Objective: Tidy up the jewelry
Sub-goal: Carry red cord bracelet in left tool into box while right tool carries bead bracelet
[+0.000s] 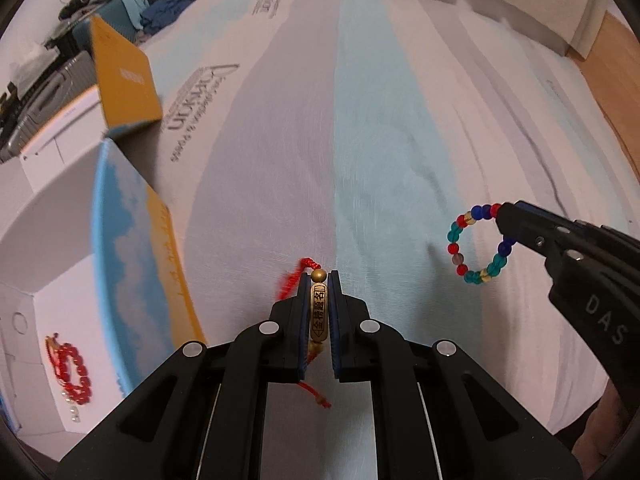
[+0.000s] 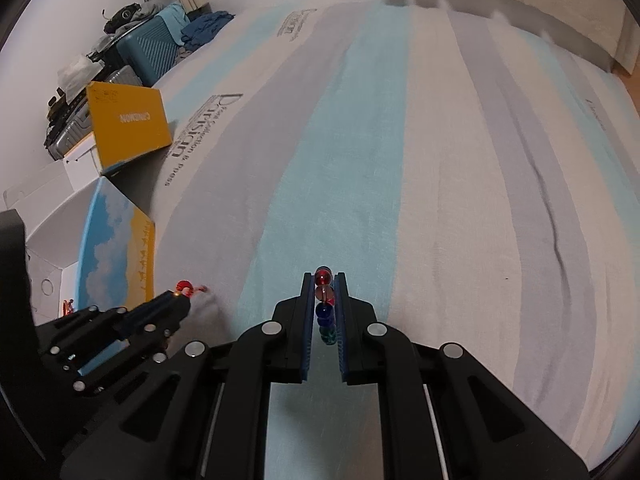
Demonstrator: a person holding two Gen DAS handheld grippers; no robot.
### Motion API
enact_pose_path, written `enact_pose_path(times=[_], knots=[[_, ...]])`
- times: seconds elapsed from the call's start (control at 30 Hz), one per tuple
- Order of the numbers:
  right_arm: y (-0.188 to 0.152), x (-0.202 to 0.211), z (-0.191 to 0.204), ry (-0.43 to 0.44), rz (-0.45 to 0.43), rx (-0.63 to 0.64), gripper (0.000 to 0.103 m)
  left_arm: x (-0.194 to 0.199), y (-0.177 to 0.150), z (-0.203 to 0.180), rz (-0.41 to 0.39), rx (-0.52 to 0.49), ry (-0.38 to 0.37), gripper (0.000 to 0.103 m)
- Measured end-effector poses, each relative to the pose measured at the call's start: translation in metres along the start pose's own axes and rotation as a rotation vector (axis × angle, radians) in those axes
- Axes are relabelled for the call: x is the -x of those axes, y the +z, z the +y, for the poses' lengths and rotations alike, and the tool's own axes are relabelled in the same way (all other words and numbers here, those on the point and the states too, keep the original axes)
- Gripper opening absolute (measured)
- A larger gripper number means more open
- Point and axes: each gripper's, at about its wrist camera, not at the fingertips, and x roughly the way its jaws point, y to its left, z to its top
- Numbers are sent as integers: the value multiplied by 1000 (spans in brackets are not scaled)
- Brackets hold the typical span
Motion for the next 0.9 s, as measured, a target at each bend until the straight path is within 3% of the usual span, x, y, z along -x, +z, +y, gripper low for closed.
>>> enact_pose_path(times=[0.9], knots=[[-5,111,90,31,-105,66,9,129,-22,68,-131,34,55,7]])
